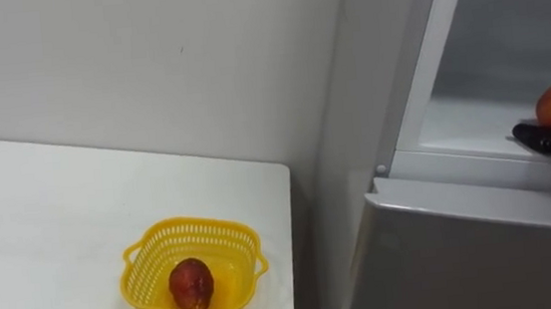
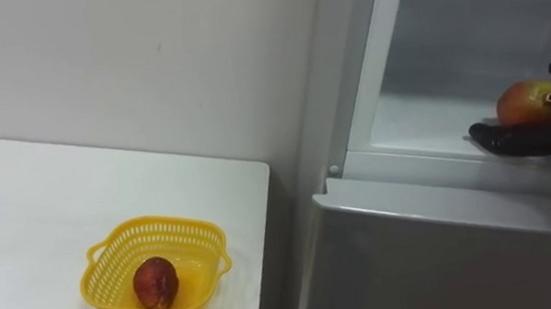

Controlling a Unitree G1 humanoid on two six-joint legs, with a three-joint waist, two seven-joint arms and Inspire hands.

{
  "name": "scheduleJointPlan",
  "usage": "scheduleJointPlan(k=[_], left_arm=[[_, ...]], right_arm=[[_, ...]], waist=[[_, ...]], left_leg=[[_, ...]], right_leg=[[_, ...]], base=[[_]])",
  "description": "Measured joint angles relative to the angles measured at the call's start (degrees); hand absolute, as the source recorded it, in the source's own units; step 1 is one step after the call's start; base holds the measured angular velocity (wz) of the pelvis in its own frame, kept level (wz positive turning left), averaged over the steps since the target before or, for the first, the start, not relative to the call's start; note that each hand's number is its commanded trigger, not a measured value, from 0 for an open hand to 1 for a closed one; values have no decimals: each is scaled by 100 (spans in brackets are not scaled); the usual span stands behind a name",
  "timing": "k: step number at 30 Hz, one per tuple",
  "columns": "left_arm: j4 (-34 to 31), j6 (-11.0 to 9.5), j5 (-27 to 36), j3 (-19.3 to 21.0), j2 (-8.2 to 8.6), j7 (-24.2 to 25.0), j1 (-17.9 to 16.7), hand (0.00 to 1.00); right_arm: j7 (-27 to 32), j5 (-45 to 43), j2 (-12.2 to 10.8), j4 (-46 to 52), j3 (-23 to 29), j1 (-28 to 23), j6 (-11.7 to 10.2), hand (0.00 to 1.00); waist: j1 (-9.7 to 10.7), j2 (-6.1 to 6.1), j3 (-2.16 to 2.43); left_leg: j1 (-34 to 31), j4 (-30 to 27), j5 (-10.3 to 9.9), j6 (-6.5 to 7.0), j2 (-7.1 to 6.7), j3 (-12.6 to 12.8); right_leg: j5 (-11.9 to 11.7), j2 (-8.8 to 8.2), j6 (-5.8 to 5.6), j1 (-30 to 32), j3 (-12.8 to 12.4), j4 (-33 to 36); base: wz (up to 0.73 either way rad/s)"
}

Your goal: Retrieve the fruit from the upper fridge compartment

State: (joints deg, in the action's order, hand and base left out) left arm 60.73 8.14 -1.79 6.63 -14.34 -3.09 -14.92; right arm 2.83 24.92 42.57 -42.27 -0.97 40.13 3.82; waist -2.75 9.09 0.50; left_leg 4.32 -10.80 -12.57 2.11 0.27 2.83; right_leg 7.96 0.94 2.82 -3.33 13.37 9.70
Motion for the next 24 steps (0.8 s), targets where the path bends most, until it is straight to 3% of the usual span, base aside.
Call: scheduleJointPlan(k=[12,13,14,24], left_arm=[[-13,19,5,1,-31,25,-188,0],[-13,26,4,1,-31,25,-191,0],[-13,30,5,-1,-31,24,-195,0],[-9,22,4,-7,-32,-26,-208,0]], right_arm=[[-34,442,1,-87,90,39,-9,0],[-34,449,1,-89,98,39,-7,41],[-34,445,1,-92,99,39,-7,100],[-92,400,1,-214,90,40,-74,100]], waist=[[87,-24,-14],[87,-24,-14],[85,-30,-18],[63,-80,-49]], left_leg=[[4,1,0,0,-1,-17],[6,1,0,0,-1,-20],[34,-1,-1,-1,0,-20],[46,-7,-2,-2,-1,-12]], right_leg=[[0,3,0,-22,-48,-2],[0,4,0,-27,-47,-3],[0,9,0,-51,-59,-10],[0,9,0,-69,-64,-11]], base=[[0],[0],[0],[0]])
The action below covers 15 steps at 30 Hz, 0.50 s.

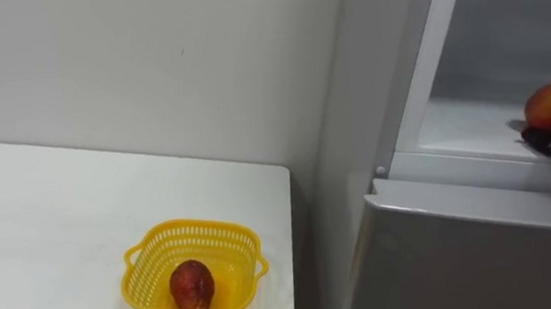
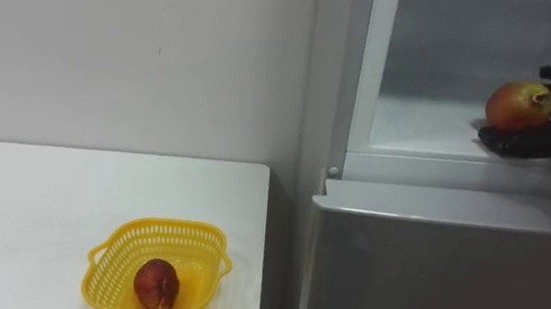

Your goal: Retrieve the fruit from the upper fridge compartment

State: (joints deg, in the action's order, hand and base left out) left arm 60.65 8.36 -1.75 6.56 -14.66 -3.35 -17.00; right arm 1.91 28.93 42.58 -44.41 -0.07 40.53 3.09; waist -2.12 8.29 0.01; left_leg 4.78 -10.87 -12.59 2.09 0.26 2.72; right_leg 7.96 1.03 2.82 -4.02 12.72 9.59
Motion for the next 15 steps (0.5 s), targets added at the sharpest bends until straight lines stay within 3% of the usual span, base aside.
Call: scheduleJointPlan(k=[8,15], left_arm=[[1,-3,0,-5,1,6,-8,0],[0,-10,1,-5,1,2,19,0]], right_arm=[[81,6,1,1,32,7,-137,100],[105,11,0,-15,49,77,-220,100]], waist=[[-1,-77,-22],[-5,-103,-3]], left_leg=[[0,6,0,0,3,-5],[-9,9,0,0,5,-14]], right_leg=[[0,3,0,3,-5,-2],[0,4,0,9,1,-3]], base=[[0],[1]])
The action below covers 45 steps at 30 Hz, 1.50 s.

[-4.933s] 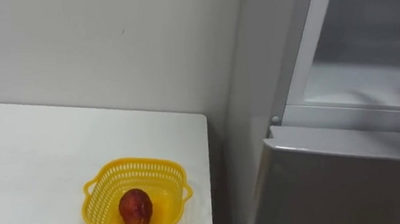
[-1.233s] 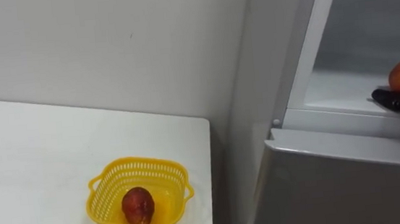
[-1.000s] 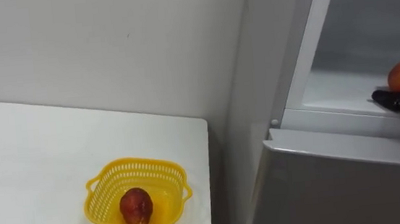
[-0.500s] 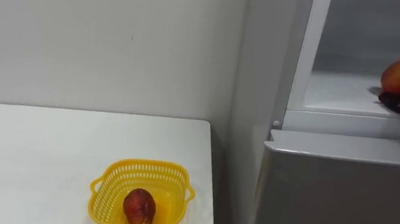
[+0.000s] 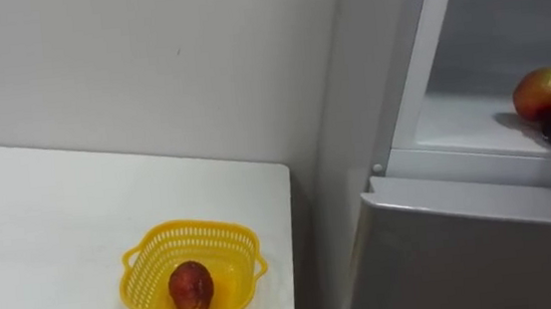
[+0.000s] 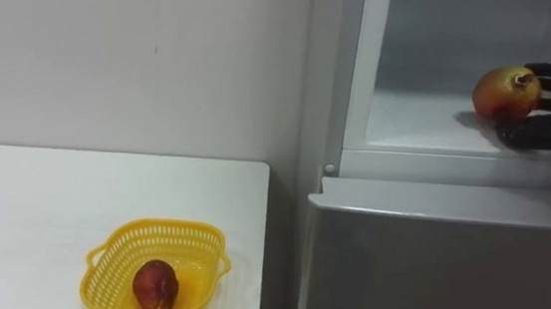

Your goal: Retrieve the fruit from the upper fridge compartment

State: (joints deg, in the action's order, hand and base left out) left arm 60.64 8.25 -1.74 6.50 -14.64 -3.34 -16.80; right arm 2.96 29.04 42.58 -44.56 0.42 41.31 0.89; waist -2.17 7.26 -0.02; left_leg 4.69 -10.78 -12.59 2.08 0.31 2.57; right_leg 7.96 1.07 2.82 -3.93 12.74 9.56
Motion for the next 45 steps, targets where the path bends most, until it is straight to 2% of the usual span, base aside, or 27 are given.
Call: scheduleJointPlan(k=[12,18,22,27,30,32,35,40,42,45], left_arm=[[-1,-8,-1,-76,-20,20,110,0],[-12,-22,9,-121,-22,18,192,0],[4,-128,-15,-113,-21,16,204,0],[8,-212,10,-100,-20,-13,231,0],[29,-319,15,-117,-11,-65,287,0],[82,-377,53,-124,11,-106,349,0],[129,-457,244,-228,13,-114,355,0],[130,-463,397,-278,52,-123,337,0],[154,-463,383,-279,93,-123,350,0],[283,-467,398,-290,178,-163,402,0]], right_arm=[[7,-68,-1,84,-144,39,40,100],[181,-229,-2,101,-202,39,38,100],[318,-260,-48,205,-199,37,51,100],[478,-350,-256,957,-170,-125,61,100],[573,-293,-364,1665,-169,-316,61,100],[633,-340,-494,2473,-164,-588,50,100],[636,-358,-680,3116,-163,-839,46,100],[850,-605,-922,3591,-91,-1165,44,100],[854,-626,-939,3738,-91,-1305,45,100],[919,-627,-1103,4013,-92,-1358,46,100]], waist=[[1,19,17],[-95,22,18],[-121,11,10],[-78,-22,-5],[-106,-44,1],[-96,-56,2],[-107,-63,-1],[-104,-97,-13],[-116,-139,-14],[-106,-241,-12]], left_leg=[[-1,5,-2,-3,9,24],[7,7,-2,-3,13,48],[5,6,-4,-4,13,48],[-74,-5,-4,-5,11,56],[-92,-22,-3,-6,11,61],[-63,-23,-2,-5,11,57],[-46,-51,-2,-3,3,47],[-55,-51,-3,-1,-3,58],[-54,-38,-4,-1,-1,60],[-20,0,-4,-2,13,144]], right_leg=[[0,-1,0,15,2,7],[0,-1,0,13,-15,14],[0,-1,0,15,-11,12],[0,-1,0,92,-17,13],[-2,2,4,110,-43,11],[-2,2,4,107,-49,9],[-2,-6,4,77,-51,11],[-2,-12,3,87,-66,18],[-2,-6,3,89,-83,23],[-2,6,4,87,-152,33]], base=[[0],[0],[0],[0],[0],[0],[0],[0],[-5],[-13]])
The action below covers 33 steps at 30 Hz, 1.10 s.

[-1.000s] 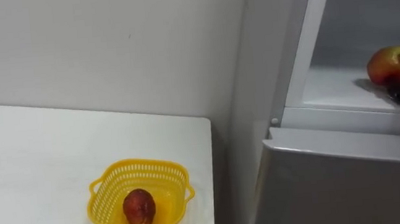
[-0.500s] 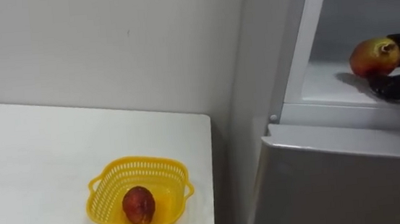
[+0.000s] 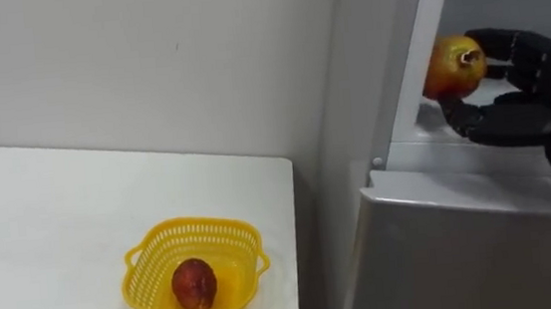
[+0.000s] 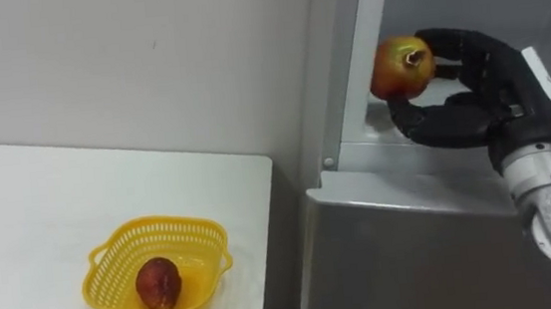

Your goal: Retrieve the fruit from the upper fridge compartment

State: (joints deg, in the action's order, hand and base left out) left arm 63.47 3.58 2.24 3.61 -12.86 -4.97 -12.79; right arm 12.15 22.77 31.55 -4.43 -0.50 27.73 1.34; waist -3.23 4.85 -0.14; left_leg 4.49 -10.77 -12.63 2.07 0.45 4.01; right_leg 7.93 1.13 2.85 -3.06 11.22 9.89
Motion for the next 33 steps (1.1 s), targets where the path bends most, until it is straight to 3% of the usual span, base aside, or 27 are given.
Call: scheduleJointPlan(k=[3,7,13,19,27,33], left_arm=[[80,-14,3,-5,55,-6,-17,0],[85,-26,49,-34,83,-115,-78,0],[71,-48,69,-31,107,-190,-139,0],[71,-136,105,-32,138,-192,-148,0],[116,-308,510,-47,199,-209,-182,0],[126,-398,495,-66,212,-176,-215,0]], right_arm=[[158,20,-97,515,14,-163,-3,100],[215,77,-231,985,140,-317,-18,100],[217,126,-390,1759,357,-1079,-129,100],[300,-321,-444,1907,433,-1224,-133,100],[429,-551,-479,2030,437,-1331,-316,100],[232,-1055,-889,2772,387,-1727,-441,100]], waist=[[46,-86,11],[149,-102,10],[133,-113,20],[168,-174,38],[289,-165,32],[268,-194,20]], left_leg=[[12,39,-1,-1,6,47],[9,16,-1,-1,7,67],[7,12,-3,3,3,62],[24,26,-3,3,4,81],[24,34,-3,4,5,122],[4,74,-4,3,17,214]], right_leg=[[0,2,1,2,-15,0],[-1,5,2,20,-49,7],[-2,3,3,19,-46,-2],[-2,7,3,18,-70,-2],[-2,11,3,30,-117,3],[-10,33,17,109,-217,13]], base=[[-7],[-3],[0],[-1],[-2],[-9]])
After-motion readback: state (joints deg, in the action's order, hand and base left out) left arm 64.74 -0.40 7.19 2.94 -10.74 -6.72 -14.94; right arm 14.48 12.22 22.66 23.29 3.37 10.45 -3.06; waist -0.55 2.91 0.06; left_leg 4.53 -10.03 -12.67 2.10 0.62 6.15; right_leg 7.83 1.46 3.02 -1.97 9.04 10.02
